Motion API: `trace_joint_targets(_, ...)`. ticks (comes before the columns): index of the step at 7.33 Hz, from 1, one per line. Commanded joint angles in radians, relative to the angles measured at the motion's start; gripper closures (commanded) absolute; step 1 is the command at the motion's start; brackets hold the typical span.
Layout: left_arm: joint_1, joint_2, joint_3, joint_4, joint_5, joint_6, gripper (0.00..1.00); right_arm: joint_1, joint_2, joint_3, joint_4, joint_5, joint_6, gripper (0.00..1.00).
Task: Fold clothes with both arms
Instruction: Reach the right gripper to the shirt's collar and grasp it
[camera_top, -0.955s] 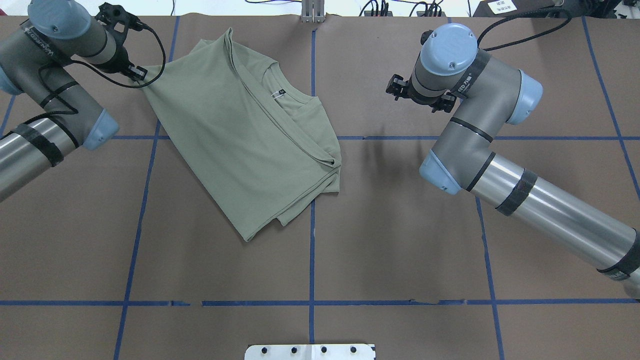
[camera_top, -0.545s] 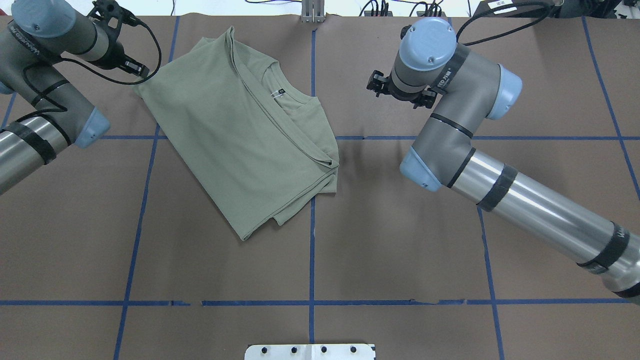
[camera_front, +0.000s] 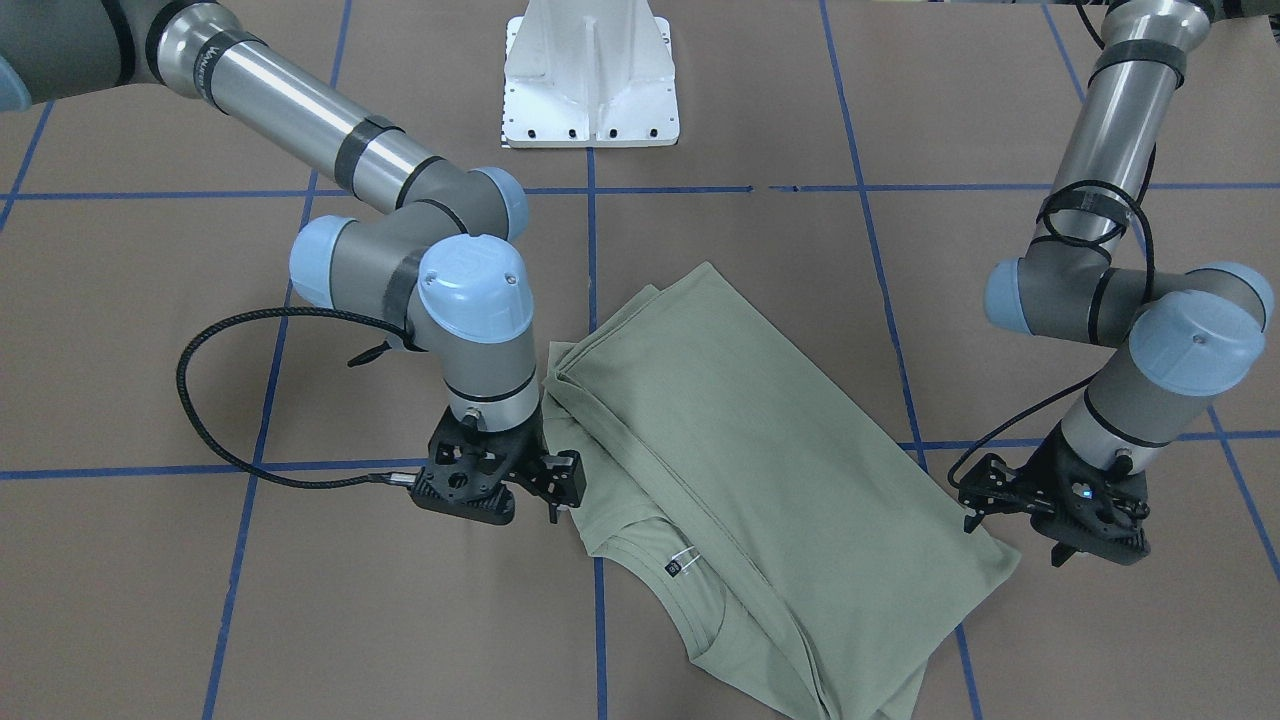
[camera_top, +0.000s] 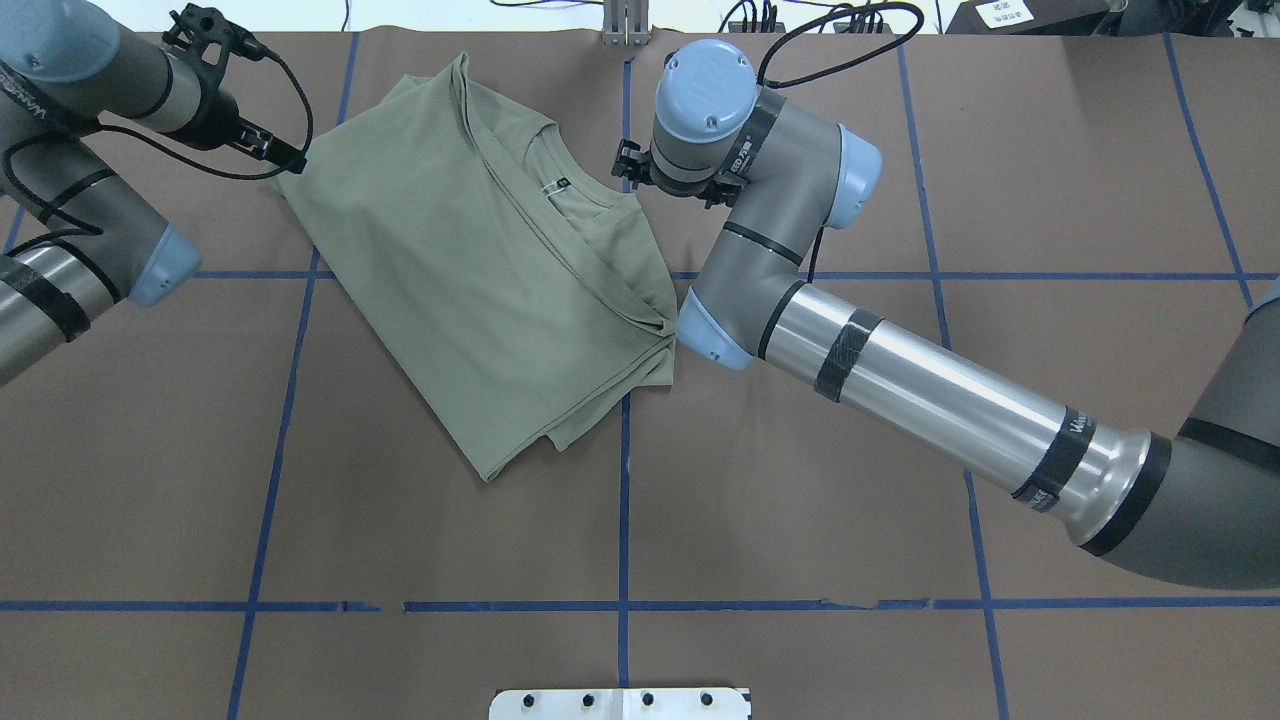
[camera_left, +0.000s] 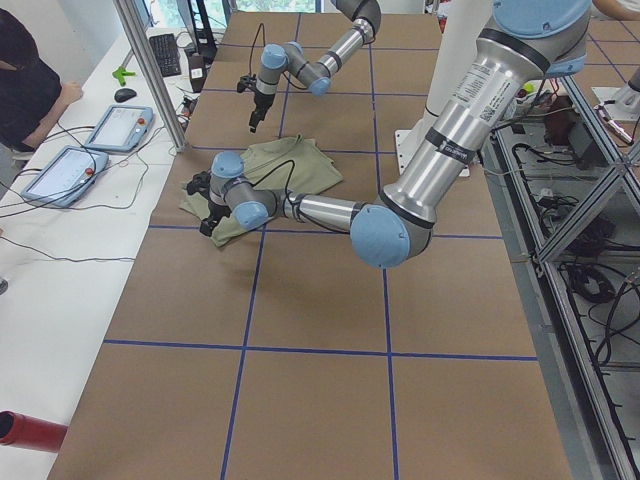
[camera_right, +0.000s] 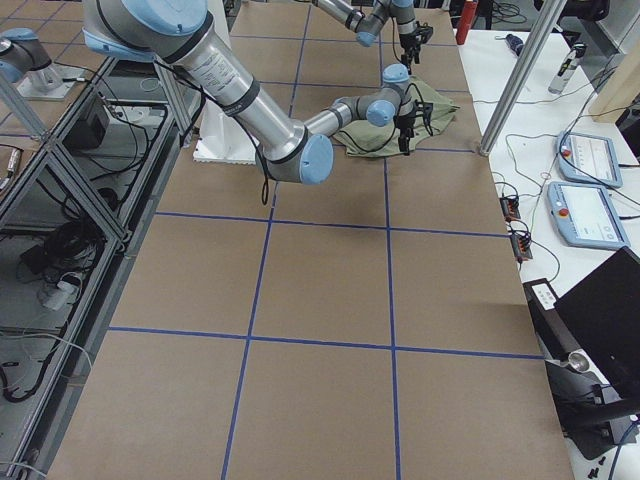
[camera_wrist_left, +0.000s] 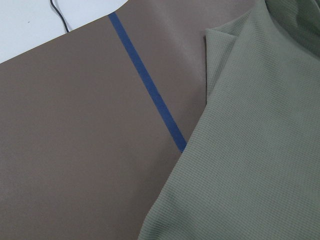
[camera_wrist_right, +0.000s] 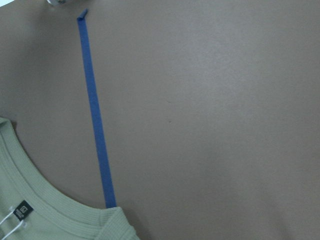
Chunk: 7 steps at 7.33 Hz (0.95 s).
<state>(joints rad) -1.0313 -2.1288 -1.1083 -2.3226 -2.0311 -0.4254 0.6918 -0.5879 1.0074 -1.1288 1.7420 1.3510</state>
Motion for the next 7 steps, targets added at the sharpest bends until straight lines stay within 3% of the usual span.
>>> trace_joint_targets(1,0.002,0.012,-0.010,-0.001,-0.003,-0.001,0.00,-0.044,0.010,-0.056,0.063,-0.051,-0.003,0.00)
trace_joint_targets(7,-0.001,0.017,-0.013,-0.001,-0.003,-0.001,0.00,-0.086,0.053,-0.122,0.064,-0.125,-0.015,0.08)
